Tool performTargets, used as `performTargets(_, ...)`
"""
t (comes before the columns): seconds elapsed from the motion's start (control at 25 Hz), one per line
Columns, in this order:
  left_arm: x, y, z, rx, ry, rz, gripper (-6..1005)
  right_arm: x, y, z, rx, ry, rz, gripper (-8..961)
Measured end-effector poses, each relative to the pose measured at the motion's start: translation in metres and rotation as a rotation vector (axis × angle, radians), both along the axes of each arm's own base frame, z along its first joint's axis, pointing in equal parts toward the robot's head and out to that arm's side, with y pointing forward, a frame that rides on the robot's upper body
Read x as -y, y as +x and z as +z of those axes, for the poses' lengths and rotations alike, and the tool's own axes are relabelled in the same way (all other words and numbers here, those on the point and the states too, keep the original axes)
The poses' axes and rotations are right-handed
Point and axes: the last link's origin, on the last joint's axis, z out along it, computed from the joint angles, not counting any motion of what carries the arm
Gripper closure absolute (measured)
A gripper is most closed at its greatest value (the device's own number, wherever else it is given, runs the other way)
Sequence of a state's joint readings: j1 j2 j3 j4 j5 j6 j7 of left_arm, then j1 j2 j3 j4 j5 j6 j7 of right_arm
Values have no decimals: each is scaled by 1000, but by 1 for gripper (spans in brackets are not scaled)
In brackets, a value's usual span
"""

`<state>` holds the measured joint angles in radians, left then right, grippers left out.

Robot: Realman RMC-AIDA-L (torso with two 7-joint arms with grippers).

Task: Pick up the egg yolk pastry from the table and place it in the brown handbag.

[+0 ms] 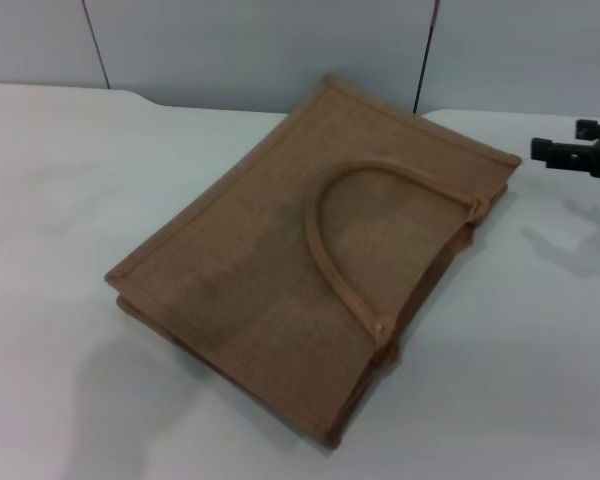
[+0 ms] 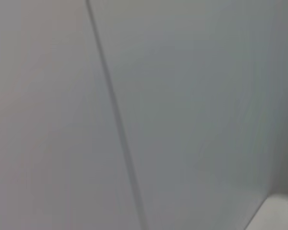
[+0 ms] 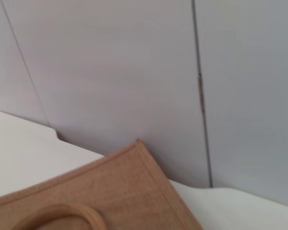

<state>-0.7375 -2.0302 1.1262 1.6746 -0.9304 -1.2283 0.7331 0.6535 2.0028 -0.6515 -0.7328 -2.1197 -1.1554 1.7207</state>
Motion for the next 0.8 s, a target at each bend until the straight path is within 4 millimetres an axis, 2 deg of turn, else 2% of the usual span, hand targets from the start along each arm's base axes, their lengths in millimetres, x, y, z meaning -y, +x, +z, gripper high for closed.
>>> performTargets(0.12,2,-7,6,87,-14,-46,583,-5,-7,-7,-3,10,16,80)
performTargets(0.28,1,-21,11,160,21,-82,387,-6,-9,-5,-47,56,35,82)
performTargets(0.32,1,-32,13,197,49,-93,338,-6,-9,-4,-62,72,43,82)
performTargets(0.36,0,-52,17,258,95,-103,306,-5,-9,-2,-76,90,49,83)
performTargets(0.4,0,-52,17,258,95,-103,274,-4,-8,0,-86,107,57,83)
performTargets(0.56,-3,-86,19,315,179,-77,147,1,3,10,-115,206,85,83)
performTargets(0.8,-8,-138,4,349,279,-55,148,11,24,12,-180,418,110,84)
